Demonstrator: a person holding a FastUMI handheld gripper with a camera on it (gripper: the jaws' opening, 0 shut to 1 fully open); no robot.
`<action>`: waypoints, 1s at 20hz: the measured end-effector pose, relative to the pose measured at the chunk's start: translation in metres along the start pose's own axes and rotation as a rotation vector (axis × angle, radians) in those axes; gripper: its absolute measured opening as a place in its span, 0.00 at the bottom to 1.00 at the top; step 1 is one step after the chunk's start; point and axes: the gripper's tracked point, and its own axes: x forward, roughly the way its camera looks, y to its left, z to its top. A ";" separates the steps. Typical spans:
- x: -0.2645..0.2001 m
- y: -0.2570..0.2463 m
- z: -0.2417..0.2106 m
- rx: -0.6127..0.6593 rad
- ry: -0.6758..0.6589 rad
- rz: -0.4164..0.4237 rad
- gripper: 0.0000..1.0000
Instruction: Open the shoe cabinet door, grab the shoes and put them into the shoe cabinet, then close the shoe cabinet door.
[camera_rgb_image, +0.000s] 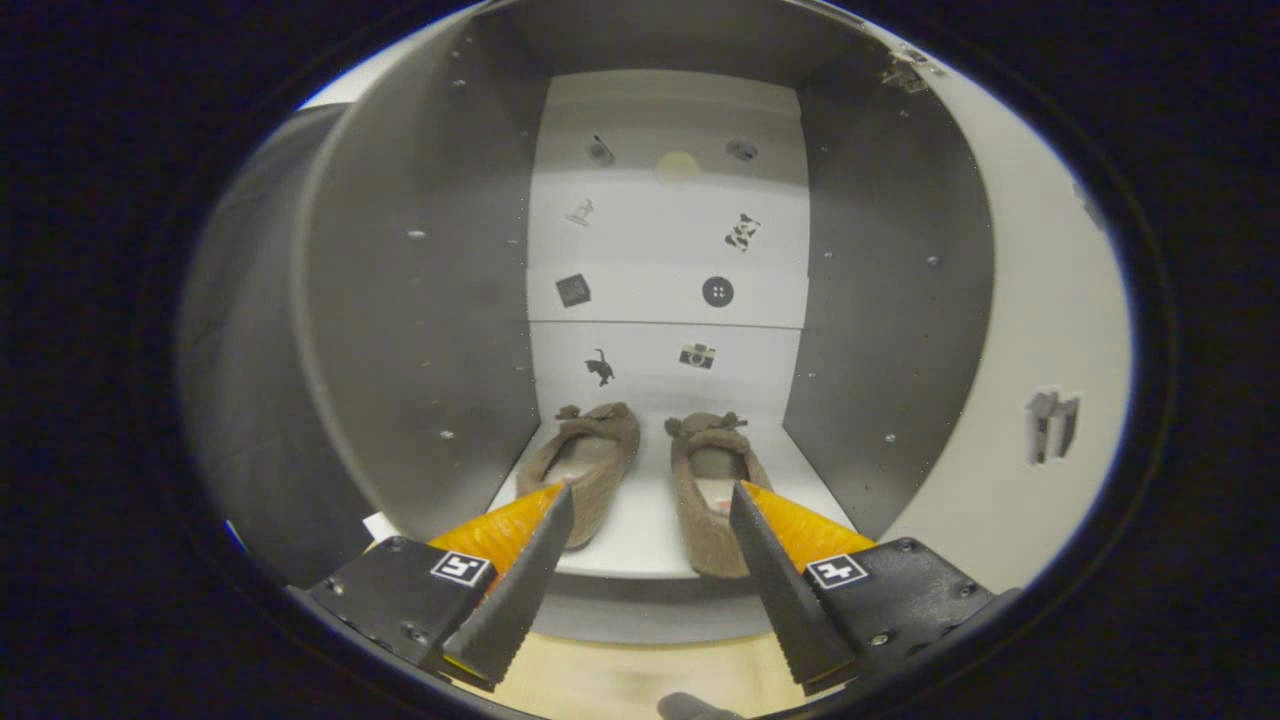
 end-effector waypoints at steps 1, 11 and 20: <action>-0.016 0.003 -0.003 0.000 -0.012 0.017 1.00; -0.201 -0.013 -0.027 0.016 -0.138 0.063 1.00; -0.341 -0.104 -0.051 0.024 -0.193 -0.017 1.00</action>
